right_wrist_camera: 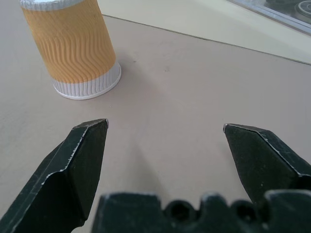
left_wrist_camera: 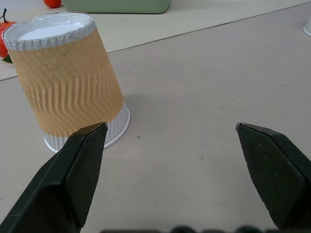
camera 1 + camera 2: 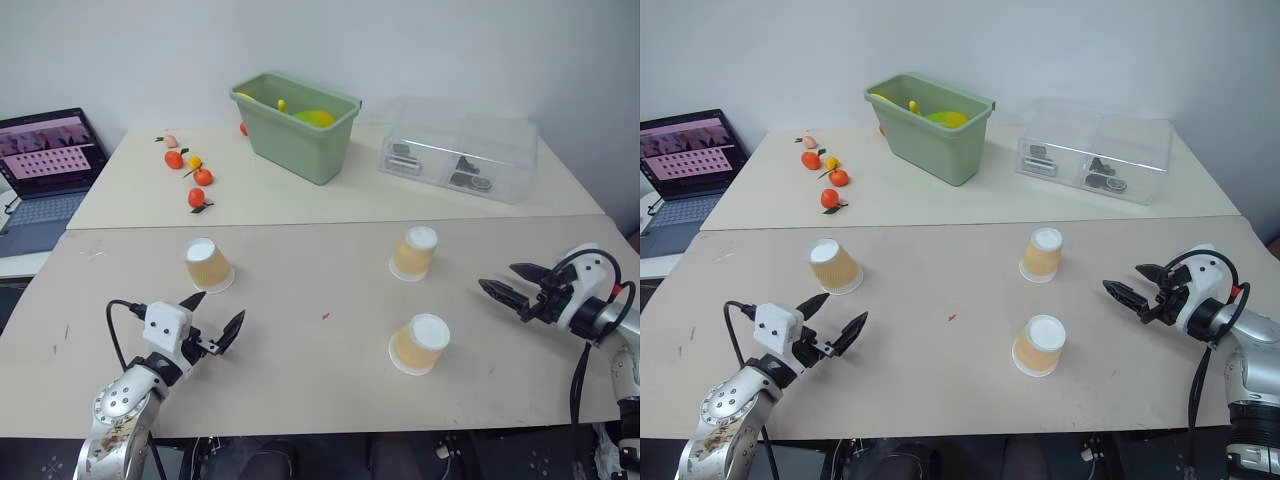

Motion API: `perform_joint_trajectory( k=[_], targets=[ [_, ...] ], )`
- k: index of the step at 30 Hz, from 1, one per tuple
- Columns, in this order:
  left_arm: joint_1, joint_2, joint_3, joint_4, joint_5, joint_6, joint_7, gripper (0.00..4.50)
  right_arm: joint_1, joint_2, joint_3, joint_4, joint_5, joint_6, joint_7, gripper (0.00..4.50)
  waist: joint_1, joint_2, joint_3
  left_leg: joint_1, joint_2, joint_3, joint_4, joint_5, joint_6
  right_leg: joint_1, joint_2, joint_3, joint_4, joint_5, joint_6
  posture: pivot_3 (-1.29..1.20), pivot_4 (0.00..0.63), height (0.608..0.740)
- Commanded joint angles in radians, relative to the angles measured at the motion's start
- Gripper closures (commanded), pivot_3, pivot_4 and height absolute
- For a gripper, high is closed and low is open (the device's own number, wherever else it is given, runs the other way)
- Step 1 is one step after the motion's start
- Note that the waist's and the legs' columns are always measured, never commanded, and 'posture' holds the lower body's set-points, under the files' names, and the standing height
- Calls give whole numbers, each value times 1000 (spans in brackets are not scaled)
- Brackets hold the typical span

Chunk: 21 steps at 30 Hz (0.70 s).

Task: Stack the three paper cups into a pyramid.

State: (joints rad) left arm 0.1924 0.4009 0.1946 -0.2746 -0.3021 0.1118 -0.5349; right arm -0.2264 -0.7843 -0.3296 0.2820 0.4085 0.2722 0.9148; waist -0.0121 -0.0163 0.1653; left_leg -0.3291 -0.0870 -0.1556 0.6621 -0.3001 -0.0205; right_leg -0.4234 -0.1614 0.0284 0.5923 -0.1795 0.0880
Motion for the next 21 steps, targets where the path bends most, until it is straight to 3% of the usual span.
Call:
perform_joint_trajectory(
  k=[1, 4, 13, 21],
  targets=[
    [-38, 53, -55, -13, -11, -10, -104, 0, 53, -32, -48, -83, 7, -19, 15, 42, 0, 0, 0, 0, 0, 0, 0, 0, 0, 0, 0, 0, 0, 0, 0, 0, 150, 740],
    [-128, 134, -168, -10, -30, 11, -284, 0, 227, -100, -57, -231, -27, -44, 82, 42, 29, 1, 0, -1, 0, 0, 0, 0, 0, -1, 0, -2, 1, 0, 0, 0, 150, 740],
    [-330, 162, -261, -34, -105, 121, -407, 0, 458, -163, -166, -587, 139, 180, 160, 42, -2, 0, 0, -5, 1, 2, 3, -1, 1, 2, 1, 1, 1, -5, 9, 0, 150, 740],
    [-421, 168, -264, -6, -126, 170, -454, 0, 466, -132, -204, -729, 244, 298, 100, 42, 4, -1, 1, -5, 0, 2, 4, -1, 1, 2, 1, 1, 1, -5, 9, 0, 150, 740]
  ],
)
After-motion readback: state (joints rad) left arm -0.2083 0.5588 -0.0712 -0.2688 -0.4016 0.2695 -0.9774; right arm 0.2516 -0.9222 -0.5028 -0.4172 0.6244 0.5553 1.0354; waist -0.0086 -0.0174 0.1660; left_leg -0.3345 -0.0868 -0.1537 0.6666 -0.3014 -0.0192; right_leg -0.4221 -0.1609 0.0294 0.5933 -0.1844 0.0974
